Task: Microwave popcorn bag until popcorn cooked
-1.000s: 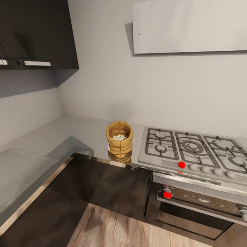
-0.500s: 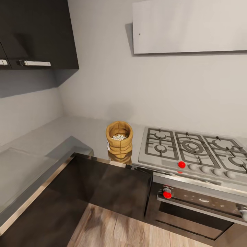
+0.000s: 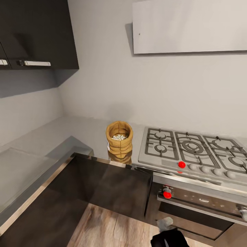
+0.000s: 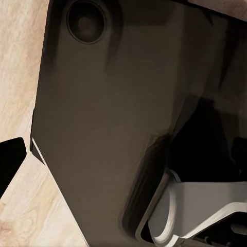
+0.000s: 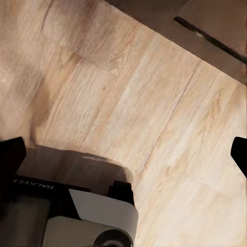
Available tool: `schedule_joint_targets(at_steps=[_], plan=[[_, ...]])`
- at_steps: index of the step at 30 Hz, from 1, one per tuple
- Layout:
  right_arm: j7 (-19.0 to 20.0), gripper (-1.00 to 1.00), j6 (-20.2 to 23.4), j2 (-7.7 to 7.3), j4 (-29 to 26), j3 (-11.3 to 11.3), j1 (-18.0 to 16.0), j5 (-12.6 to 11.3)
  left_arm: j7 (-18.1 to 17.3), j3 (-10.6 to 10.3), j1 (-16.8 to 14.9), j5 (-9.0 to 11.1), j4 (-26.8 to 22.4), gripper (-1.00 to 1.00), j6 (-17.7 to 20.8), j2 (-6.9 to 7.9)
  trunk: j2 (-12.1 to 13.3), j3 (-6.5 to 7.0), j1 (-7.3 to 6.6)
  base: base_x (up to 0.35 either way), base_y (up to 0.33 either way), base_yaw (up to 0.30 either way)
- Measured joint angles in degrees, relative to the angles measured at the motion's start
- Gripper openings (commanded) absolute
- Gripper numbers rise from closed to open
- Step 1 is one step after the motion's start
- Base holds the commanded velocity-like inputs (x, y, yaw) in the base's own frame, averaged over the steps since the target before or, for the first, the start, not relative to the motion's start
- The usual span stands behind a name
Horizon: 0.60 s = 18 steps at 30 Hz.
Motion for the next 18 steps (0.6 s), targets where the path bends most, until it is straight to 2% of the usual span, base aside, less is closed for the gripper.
schedule_joint_targets(at_steps=[2, 4, 8, 16, 17, 18], plan=[[0.0, 1.00, 5.2, 0.63, -6.5, 0.2, 0.0, 0.0, 0.0, 0.0, 0.0, 0.0, 0.0, 1.00, 0.0, 0.00, 0.0, 0.00, 0.00, 0.000, 0.000, 0.000], [0.0, 1.00, 8.7, 1.24, -11.7, 1.5, 0.0, 0.0, 0.0, 0.0, 0.0, 0.0, 0.0, 1.00, 0.0, -0.05, 0.0, 0.00, 0.00, 0.000, 0.000, 0.000], [0.1, 1.00, 13.3, 1.67, -18.6, 4.2, 0.0, 0.1, 0.1, 0.0, 0.0, -0.1, 0.0, 1.00, -0.1, -0.08, 0.0, -0.01, 0.00, -0.006, 0.000, 0.000], [0.1, 1.00, 14.9, 2.79, -26.3, 4.7, 0.0, 0.1, 0.3, 0.0, 0.0, -0.1, 0.0, 1.00, -0.1, -0.15, 0.0, -0.01, 0.03, -0.221, 0.000, 0.000], [0.1, 1.00, 14.9, 3.10, -26.6, 4.7, 0.0, 0.1, 0.3, -0.1, 0.0, -0.1, 0.0, 1.00, -0.1, -0.14, 0.0, -0.01, 0.02, -0.061, 0.000, 0.000], [0.1, 1.00, 14.9, 4.19, -27.2, 4.7, 0.0, 0.0, 0.3, 0.0, 0.0, -0.1, 0.0, 1.00, -0.1, -0.11, 0.0, -0.01, 0.01, -0.031, 0.000, 0.000]])
